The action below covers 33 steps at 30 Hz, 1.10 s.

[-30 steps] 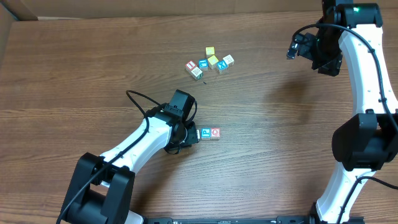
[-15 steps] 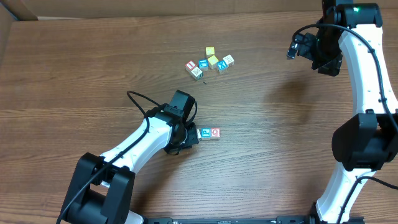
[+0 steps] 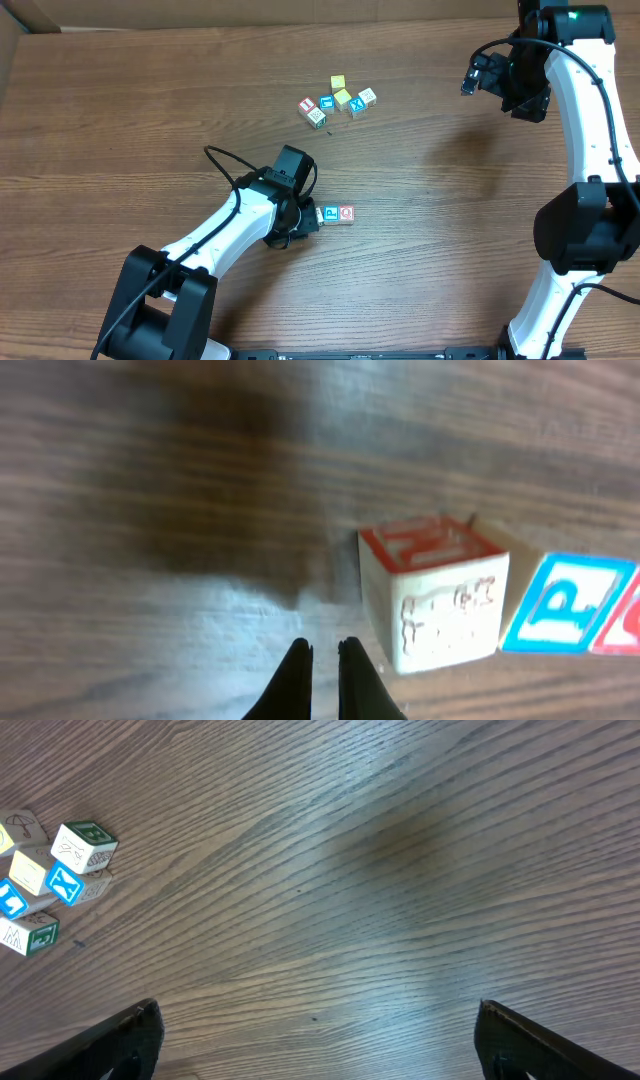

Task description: Flip 3 blocks

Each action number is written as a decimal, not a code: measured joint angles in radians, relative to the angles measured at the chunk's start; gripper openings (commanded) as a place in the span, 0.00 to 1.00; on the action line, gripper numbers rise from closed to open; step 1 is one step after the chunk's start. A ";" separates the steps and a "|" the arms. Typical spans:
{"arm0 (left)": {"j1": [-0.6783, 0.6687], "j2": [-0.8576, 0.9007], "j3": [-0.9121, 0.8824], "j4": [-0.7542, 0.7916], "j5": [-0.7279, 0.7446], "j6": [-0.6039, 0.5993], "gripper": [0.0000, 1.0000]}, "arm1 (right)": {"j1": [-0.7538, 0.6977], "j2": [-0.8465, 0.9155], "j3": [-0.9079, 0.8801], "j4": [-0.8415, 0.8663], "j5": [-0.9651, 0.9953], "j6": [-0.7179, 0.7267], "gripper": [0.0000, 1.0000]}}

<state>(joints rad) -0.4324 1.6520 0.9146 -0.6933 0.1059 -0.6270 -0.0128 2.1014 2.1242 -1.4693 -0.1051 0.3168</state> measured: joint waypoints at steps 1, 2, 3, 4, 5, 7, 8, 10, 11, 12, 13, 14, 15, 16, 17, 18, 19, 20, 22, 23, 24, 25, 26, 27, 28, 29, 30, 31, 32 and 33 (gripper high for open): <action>0.000 0.000 0.000 0.010 -0.012 0.000 0.04 | 0.000 0.000 0.000 0.000 0.000 0.000 1.00; 0.000 0.000 0.000 0.019 -0.024 0.000 0.04 | 0.000 0.000 0.000 0.000 0.000 0.000 1.00; 0.000 0.000 0.000 0.027 -0.032 0.000 0.04 | 0.000 0.000 0.000 -0.001 0.000 0.000 1.00; 0.000 0.000 0.000 0.036 -0.037 0.000 0.04 | 0.000 0.000 0.000 0.000 0.000 0.000 1.00; 0.000 0.000 0.000 0.044 -0.041 0.000 0.04 | 0.000 0.000 0.000 0.000 0.000 0.000 1.00; 0.000 0.000 0.000 0.062 -0.049 0.000 0.04 | 0.000 0.000 0.000 0.000 0.000 0.000 1.00; 0.000 0.000 0.000 0.068 -0.051 0.000 0.04 | 0.000 0.000 0.000 -0.001 0.000 0.000 1.00; 0.000 0.000 0.000 0.079 -0.058 -0.001 0.04 | 0.000 0.000 0.000 0.000 0.000 0.000 1.00; 0.000 0.000 0.000 0.083 -0.060 -0.003 0.04 | 0.000 0.000 0.000 0.000 0.000 0.000 1.00; 0.000 0.000 -0.001 0.088 -0.062 -0.003 0.04 | 0.000 0.000 0.000 0.000 0.000 0.000 1.00; 0.000 0.000 -0.001 0.093 -0.063 -0.003 0.05 | 0.000 0.000 0.000 -0.001 0.000 0.000 1.00; 0.000 0.000 -0.001 0.098 -0.065 -0.003 0.04 | 0.000 0.000 0.000 0.000 0.000 0.000 1.00; 0.000 0.000 -0.001 0.103 -0.066 -0.004 0.05 | 0.000 0.000 0.000 0.000 0.000 0.000 1.00; 0.000 0.000 -0.001 0.109 -0.066 -0.005 0.05 | 0.000 0.000 0.000 0.000 0.000 0.000 1.00; 0.000 0.000 -0.001 0.116 -0.066 -0.007 0.05 | 0.000 0.000 0.000 0.000 0.000 0.000 1.00; 0.000 0.000 -0.001 0.123 -0.066 -0.008 0.05 | 0.000 0.000 0.000 0.000 0.000 0.000 1.00; 0.000 0.000 -0.001 0.129 -0.066 -0.010 0.05 | 0.000 0.000 0.000 0.000 0.000 0.000 1.00; 0.000 0.000 -0.001 0.134 -0.066 -0.010 0.04 | 0.000 0.000 0.000 -0.001 0.000 0.000 1.00; 0.000 0.000 -0.001 0.143 -0.066 -0.011 0.04 | 0.000 0.000 0.000 0.000 0.000 0.000 1.00; 0.000 0.000 -0.001 0.147 -0.067 -0.011 0.04 | 0.000 0.000 0.000 0.000 0.000 0.000 1.00; 0.000 0.000 -0.001 0.150 -0.067 -0.011 0.04 | 0.000 0.000 0.000 0.000 0.000 0.001 1.00; 0.000 0.000 -0.001 0.154 -0.068 -0.011 0.04 | 0.000 0.000 0.000 -0.001 0.000 0.000 1.00; 0.000 0.000 -0.001 0.156 -0.069 -0.011 0.04 | 0.000 0.000 0.000 -0.001 0.000 0.000 1.00; 0.000 0.000 -0.001 0.156 -0.069 -0.011 0.04 | 0.000 0.000 0.000 0.000 0.000 0.000 1.00; 0.000 0.000 -0.001 0.156 -0.069 -0.011 0.04 | 0.000 0.000 0.000 0.000 0.000 0.000 1.00; 0.000 0.000 -0.001 0.156 -0.070 -0.011 0.04 | 0.000 0.000 0.000 0.000 0.000 0.000 1.00; 0.000 0.000 -0.001 0.156 -0.074 -0.011 0.04 | 0.000 0.000 0.000 -0.001 0.000 0.000 1.00; 0.000 0.000 -0.001 0.155 -0.078 -0.011 0.04 | 0.000 0.000 0.000 0.000 0.000 0.000 1.00; 0.000 0.000 -0.001 0.153 -0.084 -0.011 0.04 | 0.000 0.000 0.000 -0.001 0.000 0.000 1.00; 0.002 0.000 -0.001 0.145 -0.088 -0.011 0.04 | 0.000 0.000 0.000 0.000 0.000 0.000 1.00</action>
<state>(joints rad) -0.4309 1.6520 0.9134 -0.5488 0.0177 -0.6376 -0.0128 2.1014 2.1242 -1.4693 -0.1051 0.3168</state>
